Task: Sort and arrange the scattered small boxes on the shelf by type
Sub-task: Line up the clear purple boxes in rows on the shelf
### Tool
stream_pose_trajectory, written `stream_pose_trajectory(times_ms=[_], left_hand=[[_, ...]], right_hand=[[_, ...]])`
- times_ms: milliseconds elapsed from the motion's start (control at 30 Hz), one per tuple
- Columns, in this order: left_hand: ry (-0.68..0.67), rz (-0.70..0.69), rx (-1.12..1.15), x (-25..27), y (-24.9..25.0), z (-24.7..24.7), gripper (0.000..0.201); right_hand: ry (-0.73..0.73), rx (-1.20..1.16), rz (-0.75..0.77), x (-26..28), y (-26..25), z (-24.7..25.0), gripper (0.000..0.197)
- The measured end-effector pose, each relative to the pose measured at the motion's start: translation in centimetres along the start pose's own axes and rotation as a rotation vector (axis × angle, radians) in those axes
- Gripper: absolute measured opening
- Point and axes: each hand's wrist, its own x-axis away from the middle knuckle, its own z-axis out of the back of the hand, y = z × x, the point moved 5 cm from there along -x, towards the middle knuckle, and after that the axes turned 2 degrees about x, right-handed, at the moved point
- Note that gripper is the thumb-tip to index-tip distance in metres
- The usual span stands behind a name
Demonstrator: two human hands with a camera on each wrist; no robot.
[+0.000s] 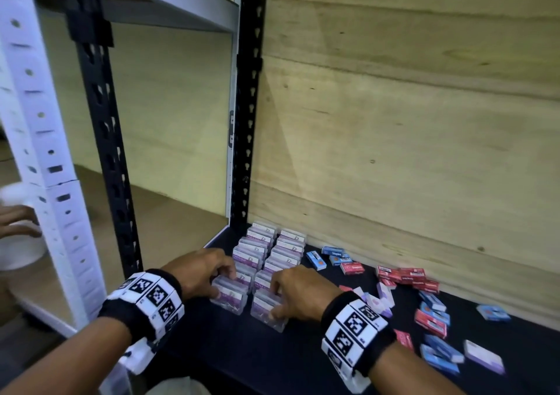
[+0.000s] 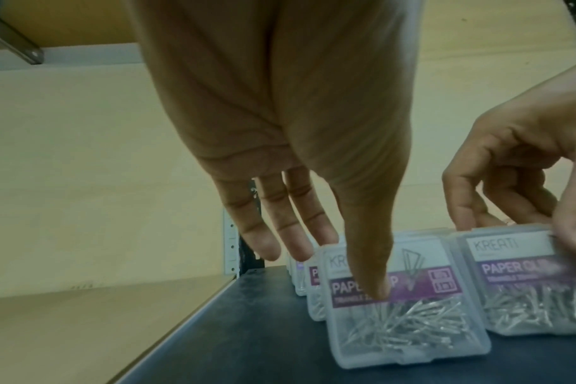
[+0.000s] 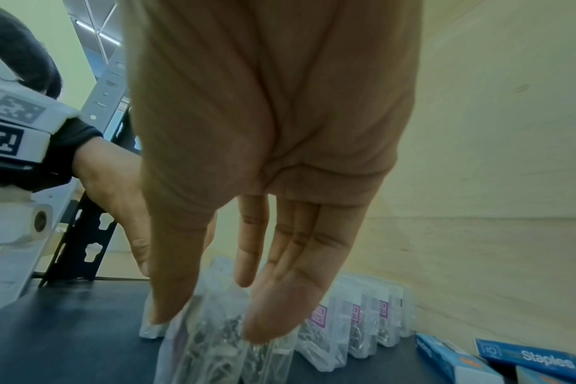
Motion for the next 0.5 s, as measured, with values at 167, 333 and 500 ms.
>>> stream_pose_trajectory(times_ms=[167, 333, 500], left_hand=[[0.029, -0.047, -0.037, -0.16, -0.16, -0.21, 0.032], [0.035, -0.056, -0.049, -0.31, -0.16, -0.1, 0.029], [0.033, -0.033, -0.049, -0.27, -0.54, -0.05, 0.028]], right_hand=[[0.053, -0.039, 0.035, 0.48, -0.16, 0.11, 0.035], [0.087, -0.071, 0.042, 0.31, -0.53, 0.0, 0.033], [0.106, -0.092, 0.05, -0.06, -0.6, -0.18, 0.032]])
